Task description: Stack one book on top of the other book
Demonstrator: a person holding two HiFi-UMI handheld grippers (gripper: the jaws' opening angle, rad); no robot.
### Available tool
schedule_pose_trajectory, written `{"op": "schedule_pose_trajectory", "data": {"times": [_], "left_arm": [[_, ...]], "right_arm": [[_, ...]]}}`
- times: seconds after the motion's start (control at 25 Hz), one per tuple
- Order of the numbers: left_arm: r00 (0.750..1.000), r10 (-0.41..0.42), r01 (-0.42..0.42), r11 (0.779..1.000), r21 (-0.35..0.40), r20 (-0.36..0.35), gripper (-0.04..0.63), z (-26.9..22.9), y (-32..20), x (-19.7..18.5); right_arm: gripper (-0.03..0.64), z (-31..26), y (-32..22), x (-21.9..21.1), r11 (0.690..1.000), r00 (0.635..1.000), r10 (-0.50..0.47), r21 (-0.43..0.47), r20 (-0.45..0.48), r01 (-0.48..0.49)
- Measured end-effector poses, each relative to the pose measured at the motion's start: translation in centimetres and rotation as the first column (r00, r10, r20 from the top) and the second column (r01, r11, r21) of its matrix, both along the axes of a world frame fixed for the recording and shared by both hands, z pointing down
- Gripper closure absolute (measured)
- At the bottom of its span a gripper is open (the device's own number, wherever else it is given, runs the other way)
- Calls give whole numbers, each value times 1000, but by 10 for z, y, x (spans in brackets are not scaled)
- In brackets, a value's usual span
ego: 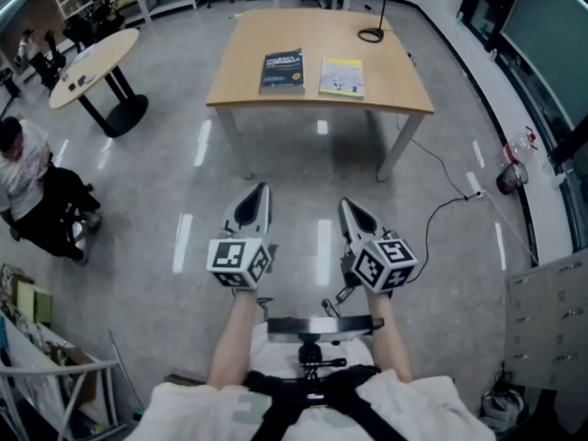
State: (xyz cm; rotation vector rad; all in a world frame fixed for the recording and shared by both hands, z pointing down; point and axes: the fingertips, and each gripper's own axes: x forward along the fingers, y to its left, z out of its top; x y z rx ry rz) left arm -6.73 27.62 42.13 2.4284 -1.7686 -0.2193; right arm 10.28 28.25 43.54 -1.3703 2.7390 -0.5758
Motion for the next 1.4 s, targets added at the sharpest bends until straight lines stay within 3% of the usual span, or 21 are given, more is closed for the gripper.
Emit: {"op": "schedule_pose_trajectory", "data": {"times": [0.24, 0.52, 0.88, 1.2, 1.4], "left_arm": [[1000, -24, 24, 999, 31, 17, 581, 3, -38, -4], [998, -68, 68, 997, 36, 15, 582, 6, -148, -51], [998, 29, -26, 998, -61, 47, 581, 30, -326, -113], [995, 77, -70, 992, -105, 61, 582, 45, -457, -127], [996, 60, -48, 985, -169, 68, 582, 74, -528, -127]], "right_arm": [[617, 9, -47, 6, 1000, 1000, -20, 13, 10, 20], [617, 21, -152, -26, 999, 999, -42, -4, 5, 42], [617, 14, -339, -110, 1000, 999, -24, -9, -33, 24], [617, 25, -465, -123, 999, 998, 28, -28, -48, -30], [617, 51, -539, -123, 996, 997, 4, -84, -80, -10]]}}
